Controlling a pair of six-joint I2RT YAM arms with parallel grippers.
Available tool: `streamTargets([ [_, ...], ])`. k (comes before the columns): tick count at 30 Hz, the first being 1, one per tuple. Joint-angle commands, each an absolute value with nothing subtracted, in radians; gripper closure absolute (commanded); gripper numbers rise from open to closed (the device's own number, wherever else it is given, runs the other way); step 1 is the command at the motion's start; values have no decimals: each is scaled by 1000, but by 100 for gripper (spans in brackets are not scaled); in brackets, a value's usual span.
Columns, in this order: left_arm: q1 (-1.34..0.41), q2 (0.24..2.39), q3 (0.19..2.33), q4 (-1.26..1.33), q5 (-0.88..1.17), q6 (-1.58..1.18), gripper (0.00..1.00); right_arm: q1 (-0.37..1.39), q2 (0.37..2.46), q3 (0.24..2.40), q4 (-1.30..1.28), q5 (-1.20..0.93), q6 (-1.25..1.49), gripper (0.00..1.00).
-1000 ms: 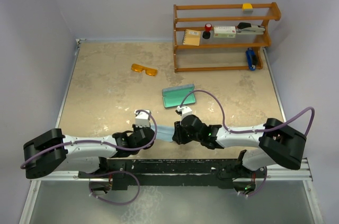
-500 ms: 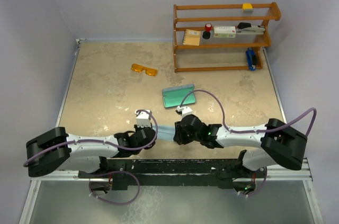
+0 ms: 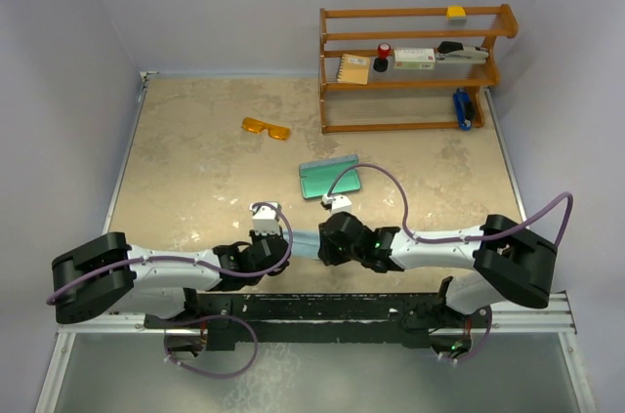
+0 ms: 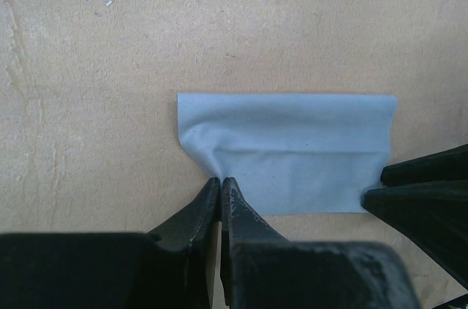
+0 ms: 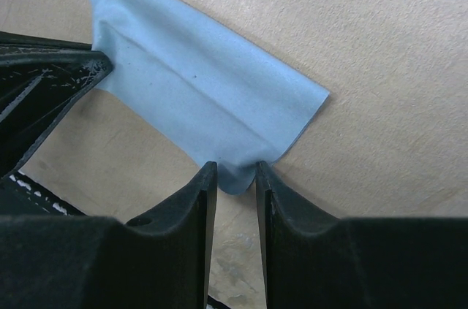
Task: Organize the sunglasses
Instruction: Pick up the glasses cleaning cloth from the center of the board.
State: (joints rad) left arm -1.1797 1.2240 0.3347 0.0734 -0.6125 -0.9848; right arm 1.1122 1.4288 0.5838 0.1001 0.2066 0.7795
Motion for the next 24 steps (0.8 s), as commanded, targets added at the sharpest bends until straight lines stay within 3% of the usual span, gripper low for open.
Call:
streamTargets([
  [1,-1187,1218,330,74,-593,-984,100,1115,1424,613,24,283,817,69],
  [14,-1187,1226,327,99,-577,-971,100,1118,1430,611,26,290,833,70],
  [24,-1187,1225,318,105,-575,-975,100,1137,1468,618,31,290,845,76],
])
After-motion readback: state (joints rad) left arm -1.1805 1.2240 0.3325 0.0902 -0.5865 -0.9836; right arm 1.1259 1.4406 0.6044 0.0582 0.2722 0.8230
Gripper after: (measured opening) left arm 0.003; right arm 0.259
